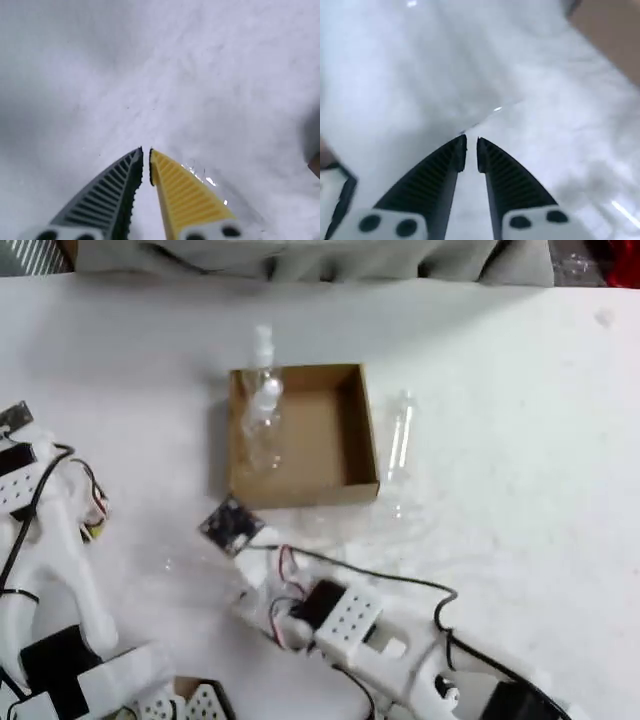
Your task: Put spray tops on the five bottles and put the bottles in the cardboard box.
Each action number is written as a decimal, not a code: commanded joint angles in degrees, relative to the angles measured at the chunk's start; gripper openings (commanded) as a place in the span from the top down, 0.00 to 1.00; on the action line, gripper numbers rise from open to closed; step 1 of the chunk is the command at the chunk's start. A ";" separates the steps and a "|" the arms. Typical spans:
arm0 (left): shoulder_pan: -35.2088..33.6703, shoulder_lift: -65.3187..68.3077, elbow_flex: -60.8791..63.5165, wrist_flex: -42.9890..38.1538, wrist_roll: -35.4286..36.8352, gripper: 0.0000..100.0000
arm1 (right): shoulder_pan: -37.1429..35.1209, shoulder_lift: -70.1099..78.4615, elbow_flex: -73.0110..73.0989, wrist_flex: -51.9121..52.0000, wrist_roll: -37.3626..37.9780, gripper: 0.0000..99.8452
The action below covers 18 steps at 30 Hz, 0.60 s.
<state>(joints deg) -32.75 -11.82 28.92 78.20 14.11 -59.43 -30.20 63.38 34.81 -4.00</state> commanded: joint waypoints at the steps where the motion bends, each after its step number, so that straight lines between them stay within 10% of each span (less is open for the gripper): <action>1: 0.31 -0.22 -3.34 1.93 0.62 0.98 | 0.75 -4.79 -2.46 2.95 -0.09 0.98; 9: 6.20 -0.22 -11.87 22.42 -3.34 0.98 | 8.48 -6.02 -2.46 2.68 5.98 0.98; 18: 12.79 -1.36 -6.24 23.82 -3.52 0.83 | 8.84 -6.11 -1.49 2.59 6.86 0.98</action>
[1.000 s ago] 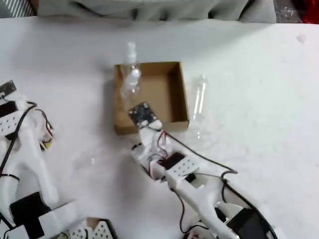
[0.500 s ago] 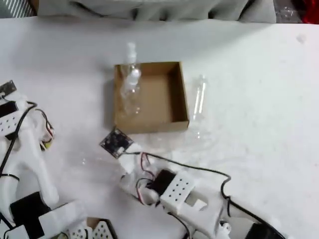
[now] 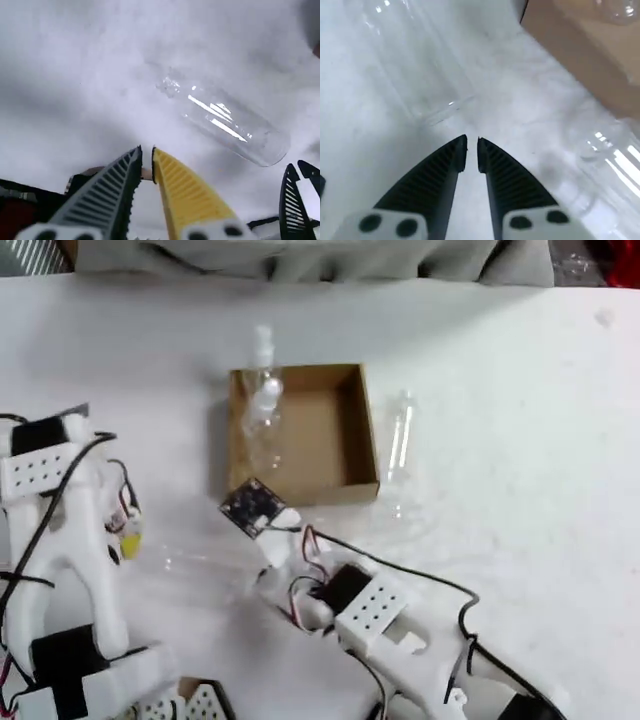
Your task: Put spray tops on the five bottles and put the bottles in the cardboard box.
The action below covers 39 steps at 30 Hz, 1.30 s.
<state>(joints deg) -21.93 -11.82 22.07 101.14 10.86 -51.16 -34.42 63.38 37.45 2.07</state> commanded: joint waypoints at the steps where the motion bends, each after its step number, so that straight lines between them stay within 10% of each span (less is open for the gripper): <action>1: 2.33 -2.33 1.67 0.79 0.00 0.77 | 0.57 -1.89 -1.41 -0.04 0.79 0.98; 6: 4.35 -11.38 8.97 0.44 2.99 0.59 | 0.57 -1.89 -1.23 -0.04 2.90 0.98; 32: 9.71 -5.49 30.15 -29.54 8.62 0.59 | 0.57 -1.98 0.00 -0.04 9.76 0.98; 39: 10.77 -5.85 30.68 -31.91 8.79 0.79 | 1.98 -1.89 0.26 -0.04 9.76 0.98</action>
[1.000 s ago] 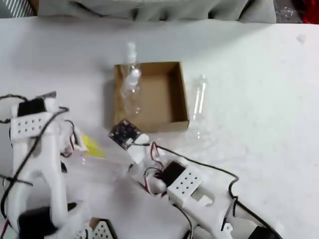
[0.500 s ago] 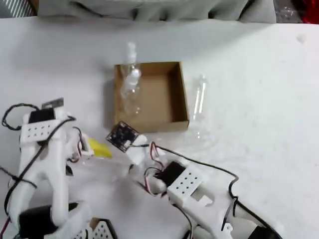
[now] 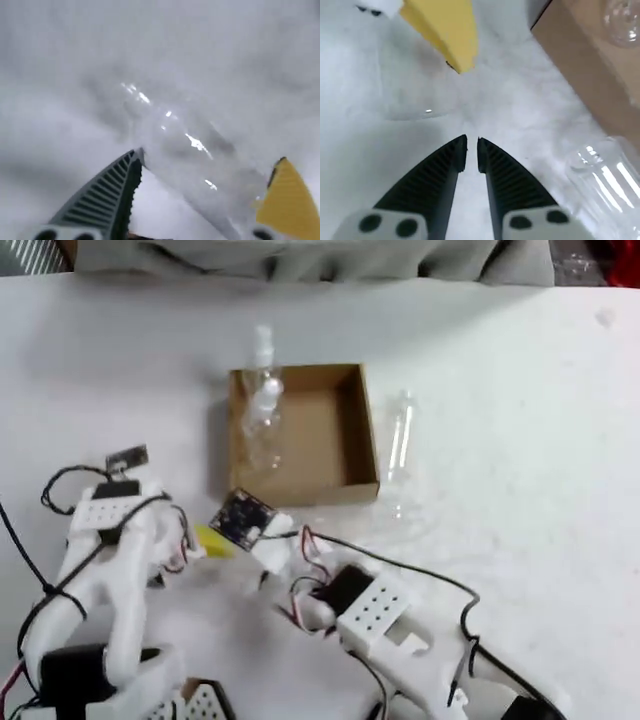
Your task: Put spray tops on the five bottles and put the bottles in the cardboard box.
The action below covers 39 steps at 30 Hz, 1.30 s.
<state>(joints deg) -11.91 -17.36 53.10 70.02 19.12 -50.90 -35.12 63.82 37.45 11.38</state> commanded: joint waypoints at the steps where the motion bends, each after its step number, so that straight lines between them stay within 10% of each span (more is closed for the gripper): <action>1: 0.75 -0.31 -0.88 -0.70 0.44 0.85 | 2.24 -1.19 -0.18 -0.04 0.44 0.98; 4: 0.57 -0.31 -2.73 -0.62 0.35 0.99 | 3.21 -1.27 -0.18 -0.04 0.44 0.98; 10: 0.48 -0.31 -8.44 2.99 -0.35 0.95 | 3.38 -1.19 -0.18 -0.04 0.44 0.98; 23: 0.40 0.13 -8.35 -7.82 -29.27 0.92 | 3.38 -1.19 -0.18 -0.04 0.44 0.98; 32: 0.40 0.13 -6.51 -9.49 -23.30 0.69 | 3.38 -1.19 -0.18 -0.04 0.44 0.98; 39: 0.48 0.13 -8.35 -9.23 -23.21 0.71 | 3.38 -1.19 -0.18 -0.04 0.44 0.98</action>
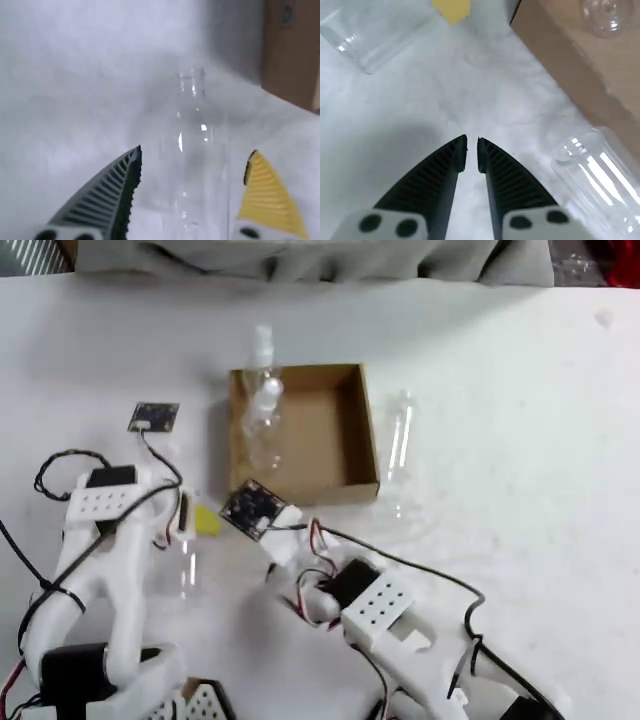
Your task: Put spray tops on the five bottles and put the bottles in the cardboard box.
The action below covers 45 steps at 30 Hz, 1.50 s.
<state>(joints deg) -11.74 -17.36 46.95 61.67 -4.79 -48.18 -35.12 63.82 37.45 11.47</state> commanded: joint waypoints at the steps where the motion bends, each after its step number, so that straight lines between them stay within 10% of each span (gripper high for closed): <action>1: 0.31 0.13 -2.37 -0.79 0.70 0.71 | 0.66 -1.19 -0.18 -0.04 0.35 0.98; 26: 0.66 18.95 -18.81 8.09 4.22 0.71 | 0.66 -1.10 -0.18 -0.92 0.35 0.98; 34: 5.05 19.38 -18.11 8.00 3.78 0.99 | 0.66 -1.10 -0.18 -0.92 0.35 0.98; 45: 0.22 18.77 -18.81 7.91 4.13 0.98 | 8.84 -1.36 -4.48 7.69 6.68 0.98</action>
<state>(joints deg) -9.01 1.80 30.86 68.97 -1.19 -42.29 -35.21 63.38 41.23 14.99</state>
